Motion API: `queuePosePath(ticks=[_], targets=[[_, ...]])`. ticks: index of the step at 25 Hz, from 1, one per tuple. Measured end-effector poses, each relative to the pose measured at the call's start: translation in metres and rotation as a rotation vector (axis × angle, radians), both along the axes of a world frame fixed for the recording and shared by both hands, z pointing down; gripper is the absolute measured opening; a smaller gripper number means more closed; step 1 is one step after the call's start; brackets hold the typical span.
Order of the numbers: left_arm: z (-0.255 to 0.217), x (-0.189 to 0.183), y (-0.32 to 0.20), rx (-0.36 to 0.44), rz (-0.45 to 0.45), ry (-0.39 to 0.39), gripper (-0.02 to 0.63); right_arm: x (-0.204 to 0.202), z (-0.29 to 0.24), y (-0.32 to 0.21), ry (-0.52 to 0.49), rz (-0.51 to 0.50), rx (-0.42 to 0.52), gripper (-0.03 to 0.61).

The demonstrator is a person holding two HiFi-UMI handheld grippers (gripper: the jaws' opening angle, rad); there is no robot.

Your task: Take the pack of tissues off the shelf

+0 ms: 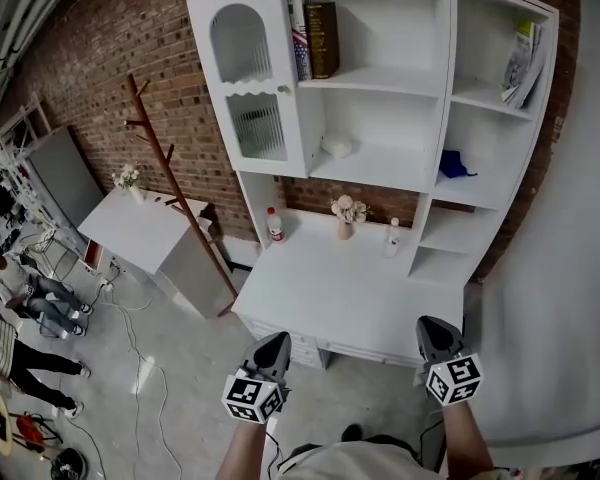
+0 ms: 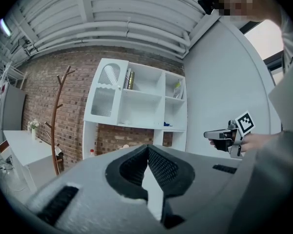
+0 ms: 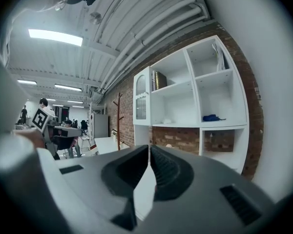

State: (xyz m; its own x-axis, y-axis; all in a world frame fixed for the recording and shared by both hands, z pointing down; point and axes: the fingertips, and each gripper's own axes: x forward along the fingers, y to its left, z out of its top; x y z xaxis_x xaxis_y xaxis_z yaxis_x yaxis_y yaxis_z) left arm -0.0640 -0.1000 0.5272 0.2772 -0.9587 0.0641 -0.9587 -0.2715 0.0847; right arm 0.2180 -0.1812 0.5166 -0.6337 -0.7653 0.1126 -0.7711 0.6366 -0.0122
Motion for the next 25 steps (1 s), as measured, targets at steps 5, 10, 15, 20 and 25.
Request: queuePosePath(ticks=[5,10,15,20,25], targets=[[0.003,0.008,-0.017,-0.004,-0.020,-0.007,0.025,0.004,0.007,-0.025,-0.006,-0.027,-0.011,0.034],[0.006,0.009,-0.024,-0.022,-0.040,-0.003,0.026,0.002,0.010,-0.039,-0.012,-0.047,-0.019,0.032],[0.007,0.004,-0.027,-0.031,-0.053,-0.003,0.025,-0.004,0.014,-0.045,-0.010,-0.063,-0.028,0.032],[0.007,-0.007,-0.035,-0.032,-0.053,-0.004,0.026,-0.016,0.014,-0.052,-0.011,-0.065,-0.030,0.034],[0.002,-0.024,-0.057,-0.017,-0.038,-0.009,0.026,-0.030,0.011,-0.069,-0.007,-0.044,-0.016,0.034]])
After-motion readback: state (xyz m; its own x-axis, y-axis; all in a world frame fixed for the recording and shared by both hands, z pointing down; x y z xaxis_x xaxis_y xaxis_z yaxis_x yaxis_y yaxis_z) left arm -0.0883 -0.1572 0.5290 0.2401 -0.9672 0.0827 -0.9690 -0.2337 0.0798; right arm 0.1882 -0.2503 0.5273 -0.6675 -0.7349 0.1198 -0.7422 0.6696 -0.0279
